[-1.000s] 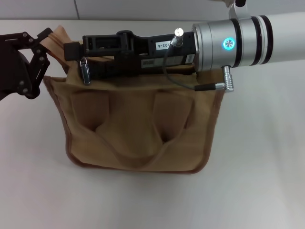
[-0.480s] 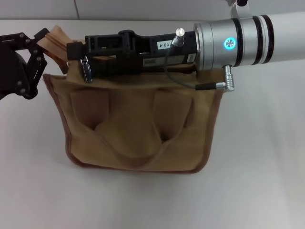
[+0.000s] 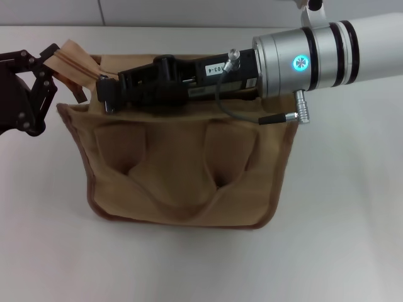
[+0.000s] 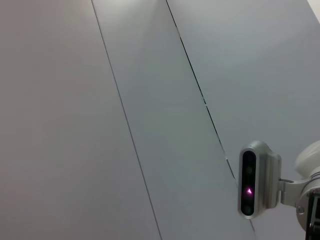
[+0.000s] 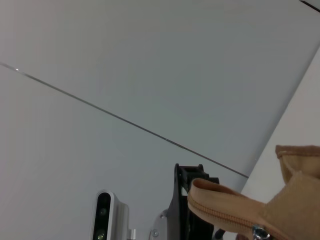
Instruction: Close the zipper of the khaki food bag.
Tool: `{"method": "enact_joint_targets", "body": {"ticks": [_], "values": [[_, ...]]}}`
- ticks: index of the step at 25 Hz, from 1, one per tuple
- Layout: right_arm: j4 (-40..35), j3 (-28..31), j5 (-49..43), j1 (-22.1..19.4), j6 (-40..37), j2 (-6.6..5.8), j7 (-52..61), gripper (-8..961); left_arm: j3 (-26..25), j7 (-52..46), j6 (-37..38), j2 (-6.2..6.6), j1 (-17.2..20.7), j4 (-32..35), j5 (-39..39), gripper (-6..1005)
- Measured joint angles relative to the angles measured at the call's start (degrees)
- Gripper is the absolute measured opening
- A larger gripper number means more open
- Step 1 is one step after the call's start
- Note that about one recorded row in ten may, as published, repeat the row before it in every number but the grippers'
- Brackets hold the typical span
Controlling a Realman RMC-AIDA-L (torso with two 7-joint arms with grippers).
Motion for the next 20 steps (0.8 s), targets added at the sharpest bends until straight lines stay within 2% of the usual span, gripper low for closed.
{"method": "enact_joint_targets", "body": {"ticks": [6, 9, 15, 20], "values": [[-0.35, -0.05, -0.15, -0.48, 0.21, 0.00, -0.61, 436, 0.24, 0.03, 0.31, -0.03, 0.12, -0.06, 0.00, 45], [-0.54, -0.07, -0.11, -0.81, 0.37, 0.00, -0.82, 193, 0.33, 0.05, 0.36, -0.04, 0.13, -0.07, 0.00, 46], [-0.83, -1.05, -0.15, -0.86, 1.01, 0.00, -0.83, 33, 0.38, 0.98, 1.18, -0.04, 0.14, -0.67, 0.00, 48], [-1.45, -2.23, 0.04, -0.85, 1.66, 0.00, -1.06, 16, 0.40, 1.01, 1.39, -0.04, 0.14, -0.67, 0.00, 50]]}}
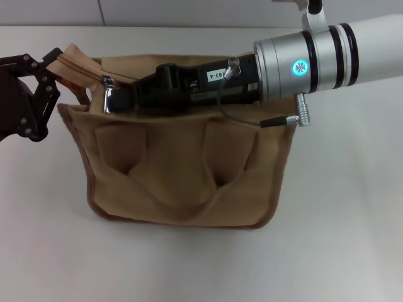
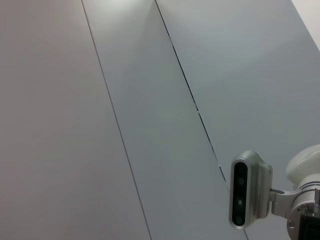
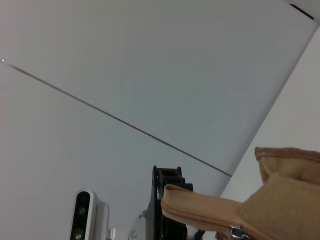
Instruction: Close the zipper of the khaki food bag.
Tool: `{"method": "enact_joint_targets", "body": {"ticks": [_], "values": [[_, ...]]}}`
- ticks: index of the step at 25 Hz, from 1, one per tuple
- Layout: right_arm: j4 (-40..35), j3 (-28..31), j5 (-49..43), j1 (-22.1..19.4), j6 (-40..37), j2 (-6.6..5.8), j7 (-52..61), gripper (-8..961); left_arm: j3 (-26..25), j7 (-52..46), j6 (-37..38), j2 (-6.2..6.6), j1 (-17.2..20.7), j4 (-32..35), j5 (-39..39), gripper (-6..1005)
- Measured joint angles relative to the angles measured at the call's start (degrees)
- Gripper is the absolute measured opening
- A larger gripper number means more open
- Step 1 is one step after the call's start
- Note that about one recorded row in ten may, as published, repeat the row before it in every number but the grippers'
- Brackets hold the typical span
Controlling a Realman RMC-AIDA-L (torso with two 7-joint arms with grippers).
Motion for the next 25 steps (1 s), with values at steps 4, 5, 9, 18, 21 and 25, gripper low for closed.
{"method": "enact_joint_targets", "body": {"ticks": [4, 5, 9, 18, 21, 25], "values": [[-0.02, -0.06, 0.05, 0.02, 0.09, 0.00, -0.35, 2, 0.00, 0.00, 0.03, 0.00, 0.00, 0.01, 0.00, 51], [-0.02, -0.07, 0.09, 0.03, 0.14, 0.00, -0.29, -2, 0.00, 0.00, 0.07, 0.00, 0.00, 0.01, 0.00, 51], [-0.02, 0.25, 0.17, 0.02, 0.17, 0.00, 0.06, 3, 0.00, 0.00, 0.19, 0.00, 0.00, 0.01, 0.00, 53], [-1.65, 0.20, 2.50, -1.26, 0.38, 0.00, 1.64, 14, -0.01, -0.01, 0.31, 0.00, -0.08, -0.07, 0.00, 56], [-3.65, -0.18, 2.50, -2.10, -0.24, -0.03, 3.11, 91, -0.08, -0.01, 0.32, 0.00, -0.10, -0.08, 0.00, 57], [-5.34, -1.68, 2.32, -2.75, -0.51, -0.23, 5.36, 233, -0.43, -0.02, 0.28, 0.01, -0.27, -0.08, 0.00, 58]]}}
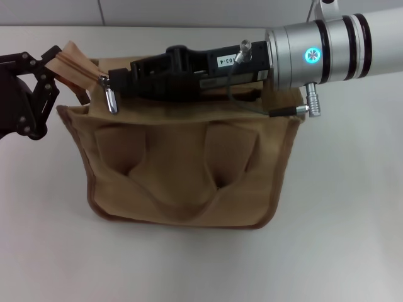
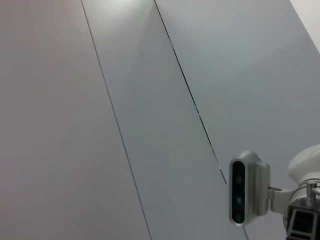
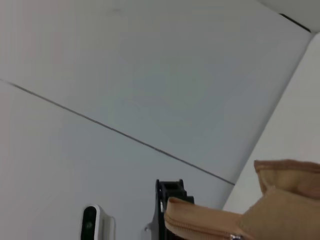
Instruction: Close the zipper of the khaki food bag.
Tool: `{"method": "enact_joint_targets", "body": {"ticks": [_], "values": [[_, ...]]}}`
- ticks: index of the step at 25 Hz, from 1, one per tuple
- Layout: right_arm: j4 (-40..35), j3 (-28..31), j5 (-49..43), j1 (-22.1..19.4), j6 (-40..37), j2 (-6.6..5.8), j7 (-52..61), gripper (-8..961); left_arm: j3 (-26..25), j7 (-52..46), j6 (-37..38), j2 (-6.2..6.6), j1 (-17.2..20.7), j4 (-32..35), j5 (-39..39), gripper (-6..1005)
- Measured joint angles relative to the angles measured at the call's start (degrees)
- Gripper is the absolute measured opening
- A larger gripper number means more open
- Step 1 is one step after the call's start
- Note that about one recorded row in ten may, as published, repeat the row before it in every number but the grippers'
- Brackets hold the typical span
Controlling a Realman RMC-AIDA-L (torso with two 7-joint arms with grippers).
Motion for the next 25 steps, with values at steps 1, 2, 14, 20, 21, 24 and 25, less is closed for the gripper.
{"method": "enact_joint_targets", "body": {"ticks": [1, 2, 14, 20, 21, 24, 25], "values": [[-0.28, -0.54, -0.01, -0.03, 0.02, 0.00, 0.43, 260, 0.00, 0.00, 0.00, 0.00, 0.00, 0.00, 0.00, 58], [-0.45, -1.30, -0.03, 0.04, 0.13, 0.00, 1.04, 286, 0.03, 0.00, 0.00, 0.00, -0.08, 0.00, 0.00, 59], [-0.93, -6.09, 0.00, 3.38, 3.32, 0.20, 4.70, 352, 0.62, 1.01, 0.03, -0.09, -0.61, -1.23, 0.01, 63], [-2.55, -10.07, 0.22, 4.33, 5.72, 0.23, 6.50, 285, 0.68, 1.23, 0.09, -0.17, -0.73, -1.36, 0.02, 65], [-2.78, -10.14, 0.22, 4.31, 5.76, 0.24, 6.50, 272, 0.68, 1.23, 0.10, -0.17, -0.73, -1.36, 0.02, 65], [-4.06, -10.20, 0.22, 3.48, 5.78, 0.24, 6.14, 210, 0.68, 1.24, 0.11, -0.18, -0.73, -1.39, 0.01, 66], [-4.64, -10.21, 0.23, 2.97, 5.78, 0.25, 6.03, 174, 0.68, 1.24, 0.11, -0.18, -0.73, -1.39, 0.01, 66]]}}
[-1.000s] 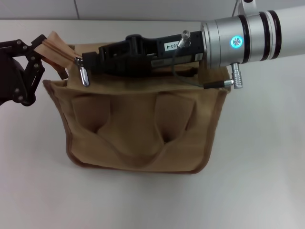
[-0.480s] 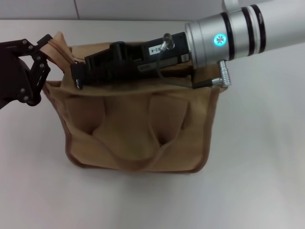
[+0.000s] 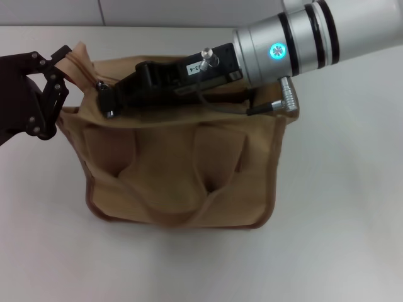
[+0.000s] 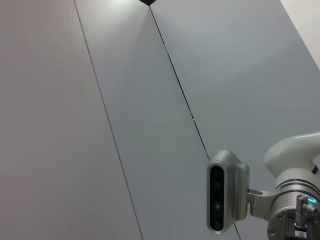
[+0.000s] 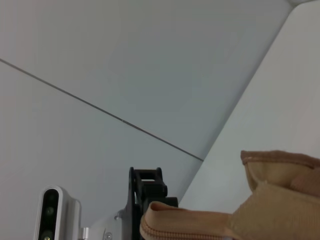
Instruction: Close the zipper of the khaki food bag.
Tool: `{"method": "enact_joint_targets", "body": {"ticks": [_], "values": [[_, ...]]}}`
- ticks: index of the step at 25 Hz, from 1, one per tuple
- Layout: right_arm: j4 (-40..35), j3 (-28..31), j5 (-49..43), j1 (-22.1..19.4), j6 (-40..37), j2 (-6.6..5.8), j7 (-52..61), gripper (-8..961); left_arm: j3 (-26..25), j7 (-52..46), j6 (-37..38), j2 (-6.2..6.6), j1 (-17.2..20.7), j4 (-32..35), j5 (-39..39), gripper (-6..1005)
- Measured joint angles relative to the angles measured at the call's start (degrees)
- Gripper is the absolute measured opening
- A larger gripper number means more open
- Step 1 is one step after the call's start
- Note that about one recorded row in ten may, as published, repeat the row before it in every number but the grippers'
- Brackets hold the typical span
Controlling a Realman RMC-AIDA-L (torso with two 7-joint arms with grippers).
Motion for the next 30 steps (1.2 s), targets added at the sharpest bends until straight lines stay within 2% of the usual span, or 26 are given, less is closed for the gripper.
{"method": "enact_joint_targets", "body": {"ticks": [4, 21, 30], "values": [[-1.91, -0.48, 1.68, -1.86, -0.45, 0.00, -1.55, 33, -0.02, 0.02, -0.02, 0.00, 0.01, -0.01, -0.02, 68], [-12.96, -3.62, 2.61, -10.89, -0.33, -0.21, -2.96, 3, -0.62, 0.08, -1.26, 0.17, 0.28, -0.89, -1.18, 73], [-13.84, -3.24, 2.54, -12.18, -0.28, -0.41, -3.00, 2, -0.61, 0.08, -1.35, 0.27, 0.57, -0.89, -1.31, 76]]}}
